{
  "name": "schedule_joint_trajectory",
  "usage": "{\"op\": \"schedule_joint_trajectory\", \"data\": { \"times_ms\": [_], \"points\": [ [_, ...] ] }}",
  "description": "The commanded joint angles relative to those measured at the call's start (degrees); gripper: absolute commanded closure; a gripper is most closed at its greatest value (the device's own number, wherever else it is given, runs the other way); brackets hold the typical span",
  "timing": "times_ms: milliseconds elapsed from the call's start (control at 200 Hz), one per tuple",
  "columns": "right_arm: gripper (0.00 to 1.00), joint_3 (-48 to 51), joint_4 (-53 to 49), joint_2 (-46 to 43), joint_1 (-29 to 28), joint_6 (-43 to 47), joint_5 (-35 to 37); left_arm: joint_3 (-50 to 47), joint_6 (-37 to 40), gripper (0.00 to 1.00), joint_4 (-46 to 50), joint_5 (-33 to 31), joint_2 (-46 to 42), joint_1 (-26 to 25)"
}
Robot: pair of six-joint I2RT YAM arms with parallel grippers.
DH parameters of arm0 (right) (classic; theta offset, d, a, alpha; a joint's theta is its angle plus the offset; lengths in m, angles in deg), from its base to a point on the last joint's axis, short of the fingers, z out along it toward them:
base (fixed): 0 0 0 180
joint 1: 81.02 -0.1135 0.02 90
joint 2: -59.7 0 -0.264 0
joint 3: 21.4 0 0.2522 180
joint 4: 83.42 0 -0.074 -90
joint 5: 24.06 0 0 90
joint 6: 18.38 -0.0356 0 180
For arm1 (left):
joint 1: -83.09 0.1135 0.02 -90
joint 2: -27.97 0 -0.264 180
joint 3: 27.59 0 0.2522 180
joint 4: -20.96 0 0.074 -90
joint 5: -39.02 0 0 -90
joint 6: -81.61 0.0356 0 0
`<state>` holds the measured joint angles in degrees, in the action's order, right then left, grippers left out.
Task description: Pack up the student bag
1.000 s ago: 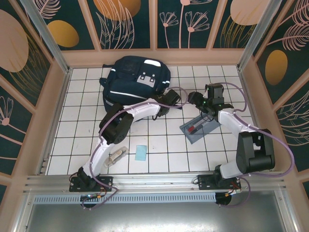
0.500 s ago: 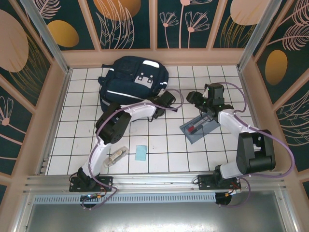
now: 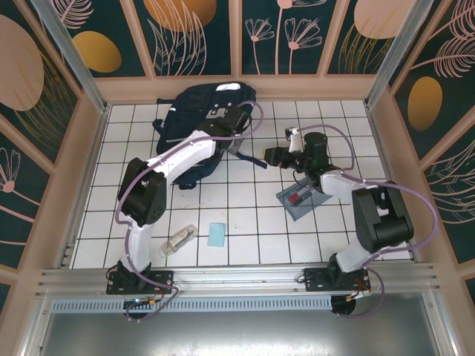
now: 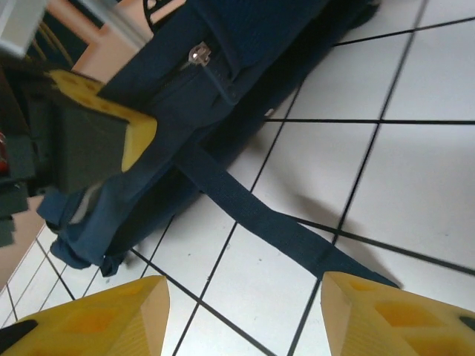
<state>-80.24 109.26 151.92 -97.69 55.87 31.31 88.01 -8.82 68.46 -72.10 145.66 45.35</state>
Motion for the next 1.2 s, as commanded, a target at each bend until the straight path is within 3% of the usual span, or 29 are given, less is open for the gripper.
{"op": "schedule_joint_trajectory", "data": {
  "times_ms": [0, 300, 620, 811, 1056, 1196],
  "points": [
    [0.44, -4.1, 8.1, 4.6, -0.9, 6.5, -5.8, 3.0, 0.1, 1.00, -2.5, 3.0, -4.0, -0.2],
    [0.47, -17.1, 6.4, 16.0, -3.2, 13.5, -10.1, -2.7, -4.0, 1.00, -2.1, 8.2, -8.1, -0.2],
    [0.54, -17.4, 15.6, 21.1, -4.0, 12.3, -14.7, -4.2, -5.5, 1.00, -1.5, 8.9, -9.7, -0.2],
    [0.61, -18.6, 17.1, 22.4, -4.3, 13.5, -12.3, -4.4, -6.1, 1.00, -1.3, 10.5, -9.9, -0.2],
    [0.62, -23.0, 17.3, 25.4, -4.4, 14.8, -8.6, -6.6, -8.5, 1.00, -2.4, 12.3, -11.7, -0.2],
    [0.74, -25.6, 16.6, 26.8, -4.5, 14.7, -9.8, -7.5, -9.4, 1.00, -2.7, 13.8, -12.4, -0.2]
  ]
}}
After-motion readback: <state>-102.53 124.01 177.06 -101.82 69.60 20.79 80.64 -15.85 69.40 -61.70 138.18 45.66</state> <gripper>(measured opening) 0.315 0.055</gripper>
